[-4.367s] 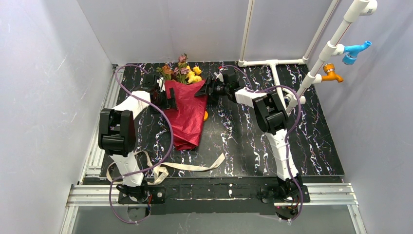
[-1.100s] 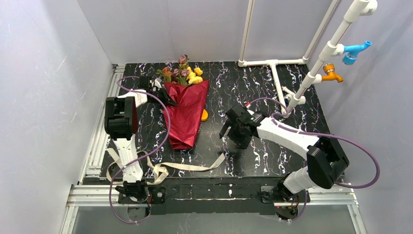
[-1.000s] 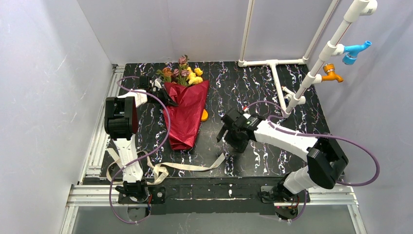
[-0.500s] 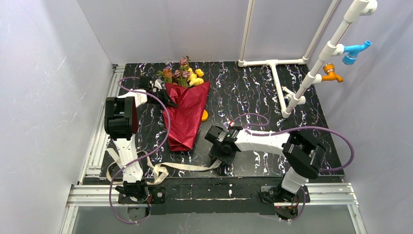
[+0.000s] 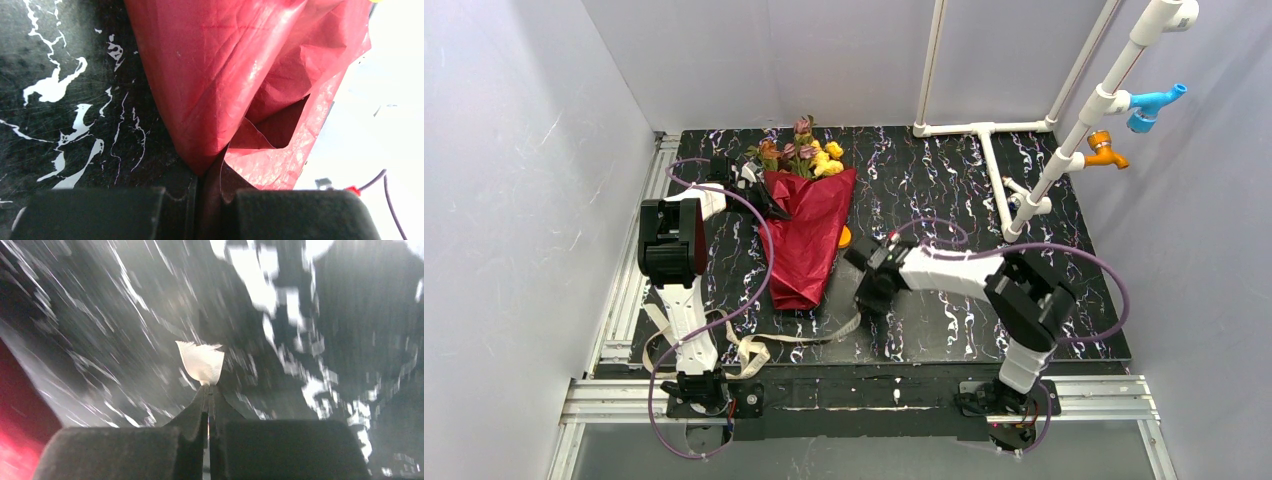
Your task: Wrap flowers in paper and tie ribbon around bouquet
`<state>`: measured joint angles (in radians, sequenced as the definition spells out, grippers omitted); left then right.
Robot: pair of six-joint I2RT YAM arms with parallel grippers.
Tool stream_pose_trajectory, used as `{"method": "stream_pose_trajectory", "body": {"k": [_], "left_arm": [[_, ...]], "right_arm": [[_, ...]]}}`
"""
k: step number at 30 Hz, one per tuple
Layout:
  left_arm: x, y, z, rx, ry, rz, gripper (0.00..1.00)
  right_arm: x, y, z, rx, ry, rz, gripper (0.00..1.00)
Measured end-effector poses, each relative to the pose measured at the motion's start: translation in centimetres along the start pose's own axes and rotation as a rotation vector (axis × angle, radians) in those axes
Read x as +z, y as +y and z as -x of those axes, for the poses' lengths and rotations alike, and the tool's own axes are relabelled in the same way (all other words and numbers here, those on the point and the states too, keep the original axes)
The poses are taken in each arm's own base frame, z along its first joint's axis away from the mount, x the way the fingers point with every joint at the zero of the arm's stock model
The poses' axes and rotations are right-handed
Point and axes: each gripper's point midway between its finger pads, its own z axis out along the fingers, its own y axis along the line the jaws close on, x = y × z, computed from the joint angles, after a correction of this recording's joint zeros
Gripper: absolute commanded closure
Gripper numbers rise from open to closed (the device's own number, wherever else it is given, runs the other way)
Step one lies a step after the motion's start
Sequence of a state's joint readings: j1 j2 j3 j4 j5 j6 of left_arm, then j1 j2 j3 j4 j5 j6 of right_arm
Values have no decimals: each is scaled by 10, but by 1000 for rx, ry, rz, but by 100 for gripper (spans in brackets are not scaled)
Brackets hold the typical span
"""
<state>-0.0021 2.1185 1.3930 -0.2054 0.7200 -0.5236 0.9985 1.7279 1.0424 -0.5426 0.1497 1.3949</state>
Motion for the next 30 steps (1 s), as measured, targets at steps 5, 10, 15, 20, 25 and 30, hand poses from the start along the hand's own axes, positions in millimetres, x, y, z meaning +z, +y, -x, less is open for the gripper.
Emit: {"method": "stream_pose_trajectory", "body": {"k": [5,10,15,20,25,30], "left_arm": [[0,-3,-1,-20,7,-10,100],[-1,-5,-2,-39,13,-21,100],[-1,-6,-3,-51,16,-25,100],[-2,-7,-3,-56,17,-24,100],[-5,-10,-4,-57,18,-23,100],[-10,-14,-6,-57,20,-22,100]], "right_arm": [[17,31,88,95,-72,34,99],[32,44,185,194,-150,50,99],[39,38,268,281,-227,23,99],[37,4,310,370,-303,-48,99],[33,-23,335,435,-388,-113,89],[27,-34,343,416,-430,-159,17]]}}
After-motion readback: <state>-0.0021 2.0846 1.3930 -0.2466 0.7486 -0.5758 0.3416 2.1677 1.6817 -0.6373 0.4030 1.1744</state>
